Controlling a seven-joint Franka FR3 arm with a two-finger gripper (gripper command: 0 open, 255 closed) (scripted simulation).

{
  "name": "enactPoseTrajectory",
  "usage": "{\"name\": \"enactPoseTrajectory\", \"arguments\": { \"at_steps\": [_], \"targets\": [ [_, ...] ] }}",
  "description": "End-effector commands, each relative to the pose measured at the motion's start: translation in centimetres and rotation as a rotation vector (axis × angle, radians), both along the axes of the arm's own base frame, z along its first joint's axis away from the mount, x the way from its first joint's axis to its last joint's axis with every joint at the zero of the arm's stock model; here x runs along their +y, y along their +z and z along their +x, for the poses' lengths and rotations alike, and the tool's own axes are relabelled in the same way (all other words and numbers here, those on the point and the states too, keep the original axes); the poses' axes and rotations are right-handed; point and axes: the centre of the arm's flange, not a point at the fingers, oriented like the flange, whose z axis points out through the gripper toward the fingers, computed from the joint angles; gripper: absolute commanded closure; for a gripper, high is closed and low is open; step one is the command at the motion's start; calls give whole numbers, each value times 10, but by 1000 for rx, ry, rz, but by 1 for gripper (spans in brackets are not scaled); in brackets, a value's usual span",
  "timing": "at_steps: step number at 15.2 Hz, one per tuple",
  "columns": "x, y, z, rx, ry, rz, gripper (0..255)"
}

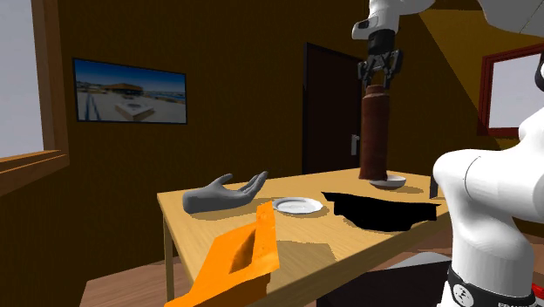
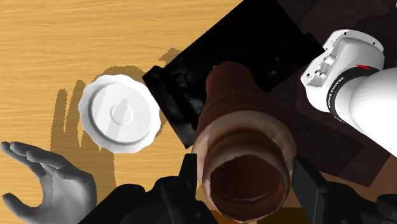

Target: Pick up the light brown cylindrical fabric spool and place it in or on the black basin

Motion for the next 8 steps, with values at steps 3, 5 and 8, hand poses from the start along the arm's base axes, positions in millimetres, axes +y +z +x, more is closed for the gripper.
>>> {"name": "enactPoseTrajectory", "arguments": {
  "at_steps": [3,5,8],
  "targets": [
    [0,-21,1,-1,0,-1,255],
    [0,-32,1,-1,0,-1,255],
    [0,-48,1,-1,0,-1,255]
  ]
}}
